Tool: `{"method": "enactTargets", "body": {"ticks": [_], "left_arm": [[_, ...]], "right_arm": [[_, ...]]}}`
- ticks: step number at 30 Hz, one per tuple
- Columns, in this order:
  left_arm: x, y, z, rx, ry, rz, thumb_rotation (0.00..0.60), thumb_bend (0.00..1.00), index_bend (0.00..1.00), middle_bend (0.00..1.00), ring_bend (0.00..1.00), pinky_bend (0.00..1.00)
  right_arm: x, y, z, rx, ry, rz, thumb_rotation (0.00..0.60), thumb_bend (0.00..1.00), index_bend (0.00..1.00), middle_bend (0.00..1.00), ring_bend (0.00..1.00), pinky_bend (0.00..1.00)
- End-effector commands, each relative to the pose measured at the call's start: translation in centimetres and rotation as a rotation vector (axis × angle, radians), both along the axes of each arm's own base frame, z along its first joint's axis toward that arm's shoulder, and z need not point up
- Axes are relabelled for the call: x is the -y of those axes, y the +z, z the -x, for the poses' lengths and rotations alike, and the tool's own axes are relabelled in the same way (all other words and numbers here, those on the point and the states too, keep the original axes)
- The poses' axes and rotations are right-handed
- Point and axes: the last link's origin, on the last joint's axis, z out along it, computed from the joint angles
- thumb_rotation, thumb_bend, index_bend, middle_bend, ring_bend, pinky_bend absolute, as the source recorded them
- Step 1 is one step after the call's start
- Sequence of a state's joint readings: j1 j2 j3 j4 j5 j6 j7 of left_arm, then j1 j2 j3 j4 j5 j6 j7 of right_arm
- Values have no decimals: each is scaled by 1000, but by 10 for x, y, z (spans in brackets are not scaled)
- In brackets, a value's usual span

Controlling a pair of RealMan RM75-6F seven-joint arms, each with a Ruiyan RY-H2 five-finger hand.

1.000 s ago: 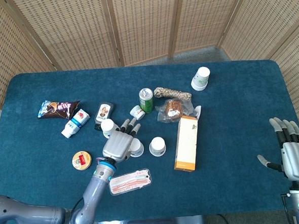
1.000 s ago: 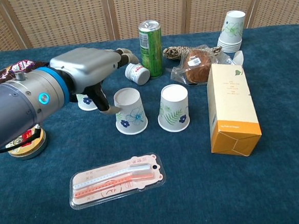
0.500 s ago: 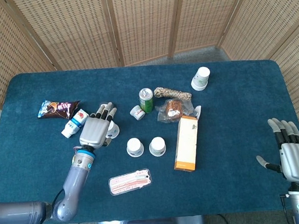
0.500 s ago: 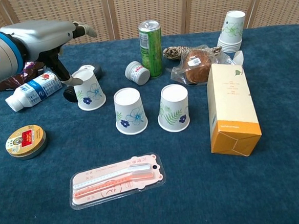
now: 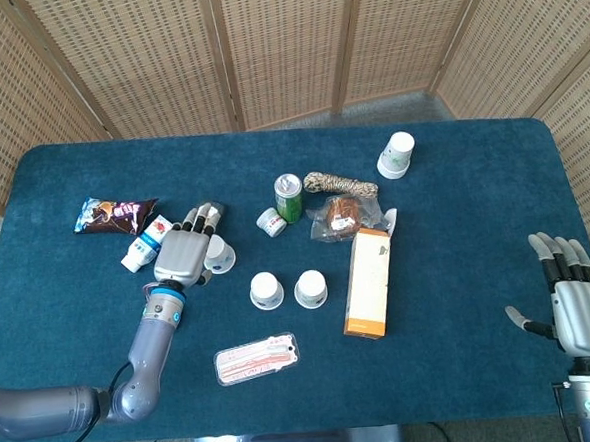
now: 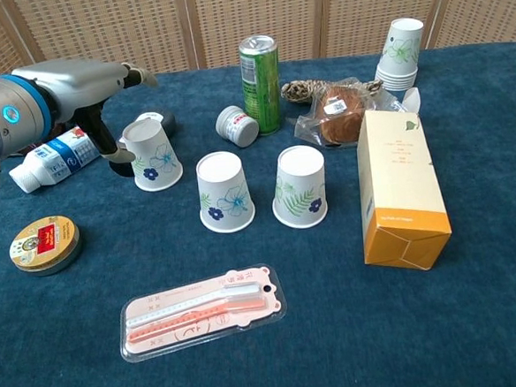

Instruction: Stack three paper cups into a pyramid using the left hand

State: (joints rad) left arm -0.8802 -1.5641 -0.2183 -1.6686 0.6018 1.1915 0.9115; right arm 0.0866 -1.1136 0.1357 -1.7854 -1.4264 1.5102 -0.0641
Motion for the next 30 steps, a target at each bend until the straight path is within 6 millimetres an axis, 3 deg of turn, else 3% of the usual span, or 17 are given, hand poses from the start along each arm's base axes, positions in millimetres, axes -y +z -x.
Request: {"method": "enactTargets", "body": {"ticks": [1, 2, 15, 30], "left_arm": [[-4, -11, -16, -21, 12, 30, 600, 291, 57, 0, 0, 273], [3, -9, -5, -42, 55, 30, 600, 291, 57, 0, 0, 276], [-6, -17, -1, -34, 17, -4, 600, 286, 103, 7, 36, 360], [-9, -26, 2, -73, 11, -72, 600, 309, 354, 355, 382, 545]], "right_arm": [[0, 0, 0, 1, -1, 0, 600, 192, 13, 0, 0, 0], [0, 1, 1, 3, -2, 1, 600, 192, 13, 0, 0, 0], [1, 1, 1, 13, -3, 0, 600, 191, 13, 0, 0, 0], [2, 3, 2, 23, -4, 3, 600, 194, 13, 0, 0, 0]]}}
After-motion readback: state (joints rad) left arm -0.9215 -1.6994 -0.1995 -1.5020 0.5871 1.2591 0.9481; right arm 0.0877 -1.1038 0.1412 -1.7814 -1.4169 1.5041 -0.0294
